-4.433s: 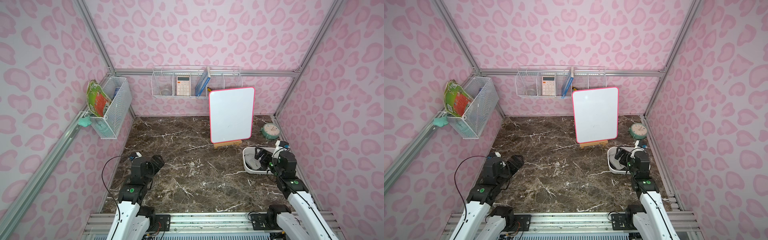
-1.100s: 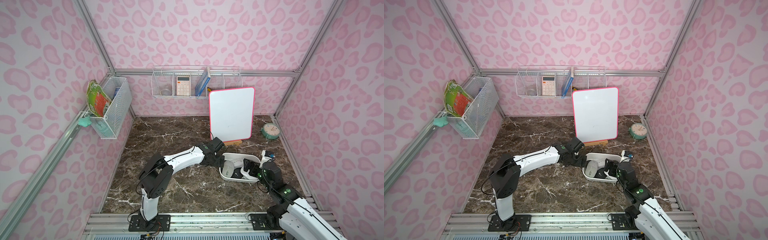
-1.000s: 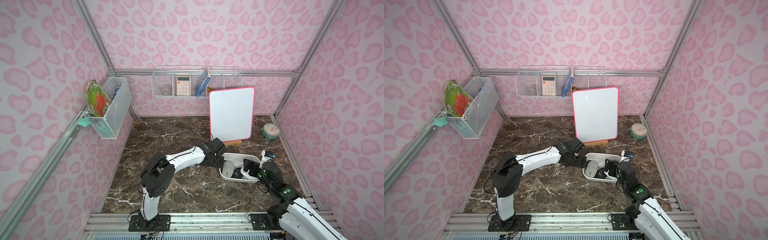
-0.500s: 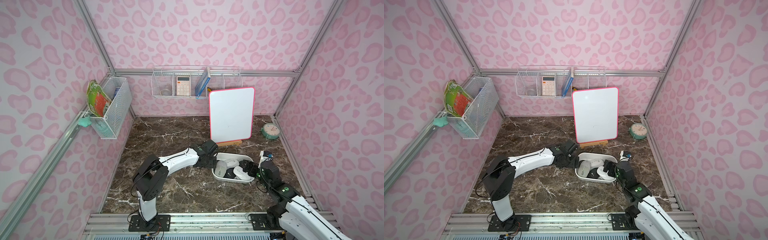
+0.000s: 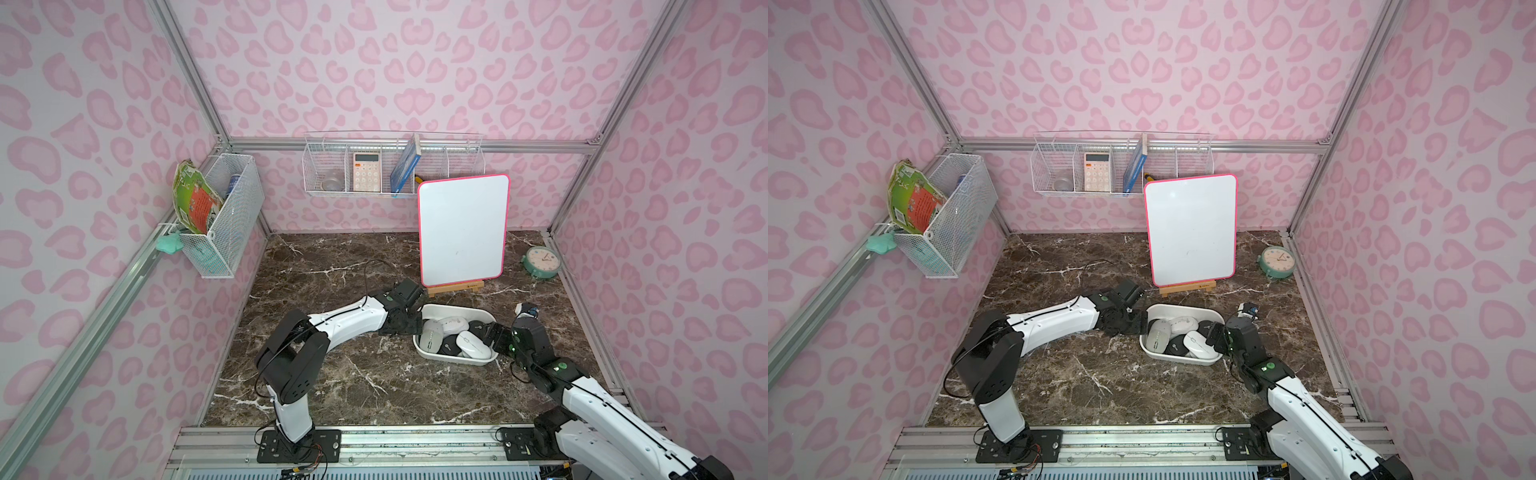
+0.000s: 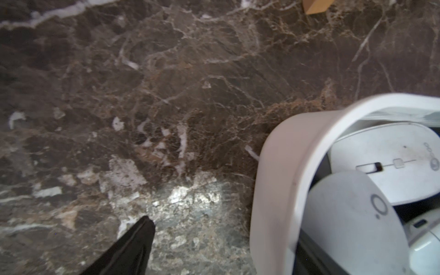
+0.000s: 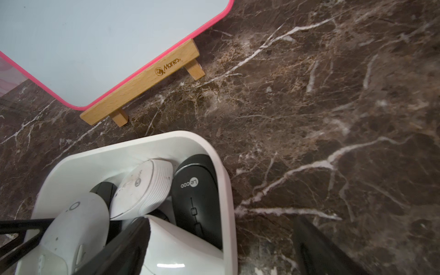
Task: Take out the mouse from the storage box
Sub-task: Move the storage box to the center of the board.
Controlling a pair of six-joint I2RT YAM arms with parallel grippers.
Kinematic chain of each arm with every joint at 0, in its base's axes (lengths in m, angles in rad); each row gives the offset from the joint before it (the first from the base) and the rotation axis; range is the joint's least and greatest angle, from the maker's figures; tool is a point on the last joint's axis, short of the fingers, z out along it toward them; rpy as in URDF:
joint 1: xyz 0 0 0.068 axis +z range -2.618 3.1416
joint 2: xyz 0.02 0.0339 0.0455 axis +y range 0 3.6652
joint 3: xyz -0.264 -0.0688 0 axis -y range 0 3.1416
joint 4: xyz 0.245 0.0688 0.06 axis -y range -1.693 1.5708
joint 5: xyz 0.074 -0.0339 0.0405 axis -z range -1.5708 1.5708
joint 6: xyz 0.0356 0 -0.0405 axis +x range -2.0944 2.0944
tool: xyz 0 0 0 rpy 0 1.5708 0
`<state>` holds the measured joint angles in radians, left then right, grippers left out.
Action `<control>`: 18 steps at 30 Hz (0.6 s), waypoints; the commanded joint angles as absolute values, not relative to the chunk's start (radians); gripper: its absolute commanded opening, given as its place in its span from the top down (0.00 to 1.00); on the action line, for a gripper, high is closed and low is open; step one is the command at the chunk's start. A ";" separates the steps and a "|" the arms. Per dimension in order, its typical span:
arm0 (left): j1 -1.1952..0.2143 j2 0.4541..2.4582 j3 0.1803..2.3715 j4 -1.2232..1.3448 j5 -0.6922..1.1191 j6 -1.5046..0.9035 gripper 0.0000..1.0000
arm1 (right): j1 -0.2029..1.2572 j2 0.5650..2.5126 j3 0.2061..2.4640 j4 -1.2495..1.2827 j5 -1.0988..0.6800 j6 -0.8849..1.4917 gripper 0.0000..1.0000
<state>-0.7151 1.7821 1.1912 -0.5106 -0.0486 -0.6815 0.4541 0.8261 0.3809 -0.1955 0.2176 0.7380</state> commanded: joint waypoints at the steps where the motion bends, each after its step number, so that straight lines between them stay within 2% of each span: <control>1: -0.702 1.745 1.147 -0.521 -0.092 -0.692 0.14 | 0.451 0.844 0.383 -0.149 0.176 0.739 0.05; 9: -0.651 1.615 1.016 -0.468 -0.121 -0.707 0.15 | 0.456 0.918 0.341 0.031 -0.046 0.761 0.05; 18: -0.607 1.592 0.985 -0.454 -0.094 -0.706 0.16 | 0.576 1.054 0.405 0.103 -0.068 0.772 0.09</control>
